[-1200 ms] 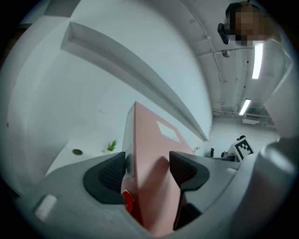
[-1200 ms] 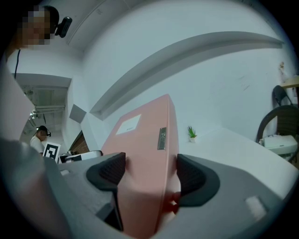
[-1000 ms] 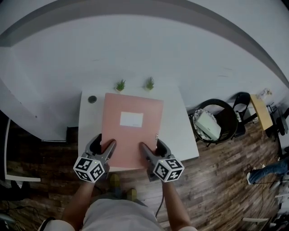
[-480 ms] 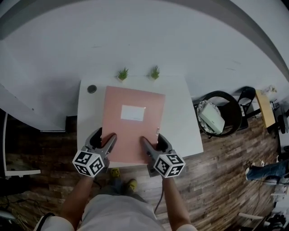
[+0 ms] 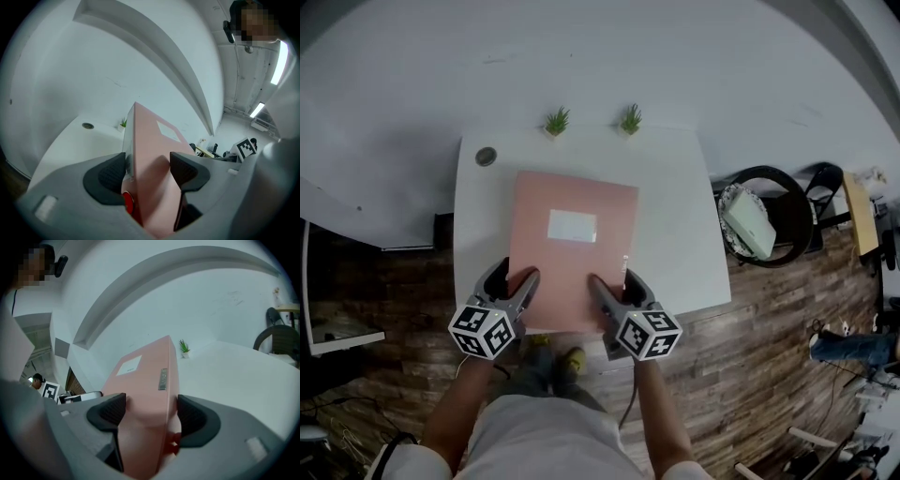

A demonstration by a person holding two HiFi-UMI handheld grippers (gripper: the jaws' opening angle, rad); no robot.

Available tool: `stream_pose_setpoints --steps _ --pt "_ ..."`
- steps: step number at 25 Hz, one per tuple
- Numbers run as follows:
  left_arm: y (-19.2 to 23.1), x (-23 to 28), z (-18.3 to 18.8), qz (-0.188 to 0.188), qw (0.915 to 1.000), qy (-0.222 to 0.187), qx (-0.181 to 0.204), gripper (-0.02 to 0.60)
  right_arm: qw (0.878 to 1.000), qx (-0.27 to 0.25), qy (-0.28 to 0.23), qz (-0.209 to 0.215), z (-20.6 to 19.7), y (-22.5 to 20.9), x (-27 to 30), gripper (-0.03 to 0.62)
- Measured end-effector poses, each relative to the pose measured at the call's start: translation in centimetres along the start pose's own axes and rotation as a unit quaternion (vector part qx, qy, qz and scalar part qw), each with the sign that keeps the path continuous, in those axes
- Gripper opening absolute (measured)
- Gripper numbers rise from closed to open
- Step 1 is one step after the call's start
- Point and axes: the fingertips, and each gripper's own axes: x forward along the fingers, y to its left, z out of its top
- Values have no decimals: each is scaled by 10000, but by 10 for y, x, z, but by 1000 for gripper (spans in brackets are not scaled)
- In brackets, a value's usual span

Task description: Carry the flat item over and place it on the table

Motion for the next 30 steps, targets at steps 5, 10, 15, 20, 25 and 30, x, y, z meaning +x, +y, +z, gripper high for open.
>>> stream_pose_setpoints --steps 5,10,15,20,25,30 --pt "13 3 -23 124 9994 223 -216 285 9996 116 241 -39 -22 -8 10 337" --pt "25 4 -46 245 9980 474 -348 285 9982 260 537 -89 -45 -16 18 337" --pt "34 5 -62 393 9962 617 -469 285 9966 313 764 -83 -59 -20 26 337" --pt "41 11 -73 507 9949 708 -512 282 9955 317 885 -111 -66 -27 34 337" --pt "45 16 -78 623 9933 831 -500 281 9945 309 995 -134 -69 -31 39 337" --pt "49 19 -82 664 9918 916 -587 281 9937 342 1051 -159 -71 -33 44 337"
